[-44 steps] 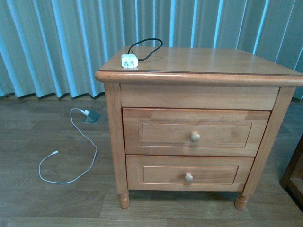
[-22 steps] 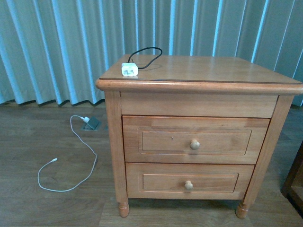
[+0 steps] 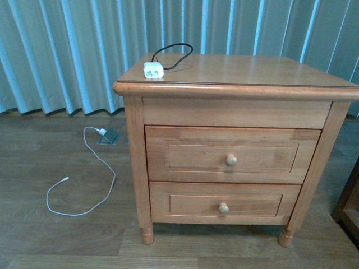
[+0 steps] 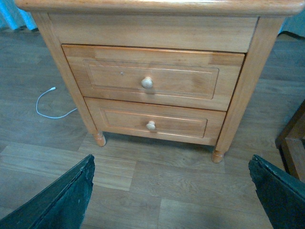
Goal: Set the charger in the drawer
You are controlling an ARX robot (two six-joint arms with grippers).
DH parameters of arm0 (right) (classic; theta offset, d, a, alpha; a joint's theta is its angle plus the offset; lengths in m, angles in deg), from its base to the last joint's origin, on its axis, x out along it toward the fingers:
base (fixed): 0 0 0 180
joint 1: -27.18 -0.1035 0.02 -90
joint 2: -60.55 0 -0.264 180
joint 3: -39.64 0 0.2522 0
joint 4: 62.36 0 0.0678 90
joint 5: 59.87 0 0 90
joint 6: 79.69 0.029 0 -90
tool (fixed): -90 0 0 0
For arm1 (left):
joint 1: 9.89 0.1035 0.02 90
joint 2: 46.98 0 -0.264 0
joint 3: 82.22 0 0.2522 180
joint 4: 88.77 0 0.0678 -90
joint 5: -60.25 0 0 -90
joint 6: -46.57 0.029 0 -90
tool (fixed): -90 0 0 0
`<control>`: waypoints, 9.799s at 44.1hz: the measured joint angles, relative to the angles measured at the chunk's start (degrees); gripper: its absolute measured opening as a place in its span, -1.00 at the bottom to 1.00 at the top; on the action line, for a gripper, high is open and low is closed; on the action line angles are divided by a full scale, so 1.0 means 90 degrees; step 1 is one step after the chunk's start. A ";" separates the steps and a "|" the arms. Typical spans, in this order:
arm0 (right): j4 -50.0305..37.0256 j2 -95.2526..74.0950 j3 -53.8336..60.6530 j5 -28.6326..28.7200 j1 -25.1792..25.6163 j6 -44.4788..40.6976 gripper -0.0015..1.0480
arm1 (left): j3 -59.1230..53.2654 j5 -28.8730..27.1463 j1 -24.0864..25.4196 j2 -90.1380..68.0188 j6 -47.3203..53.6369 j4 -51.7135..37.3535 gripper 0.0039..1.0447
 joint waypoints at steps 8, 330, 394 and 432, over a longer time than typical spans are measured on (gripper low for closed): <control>-0.1224 -0.2273 -0.0860 -0.0595 -0.0636 -0.0007 0.84 | 0.0000 0.0000 0.0000 0.0000 -0.0002 0.0000 0.89; 0.0595 0.2565 0.0367 -0.0352 0.1076 -0.0160 0.84 | 0.5826 -0.1613 -0.1994 -0.8961 -0.1010 -0.2246 0.89; 0.0595 0.2565 0.0367 -0.0352 0.1076 -0.0160 0.84 | 1.2349 -0.2018 -0.2344 -1.4693 -0.0974 -0.0318 0.05; 0.0595 0.2565 0.0367 -0.0352 0.1076 -0.0160 0.84 | 0.7915 -0.0780 -0.3262 -1.1030 0.0095 -0.1783 -0.25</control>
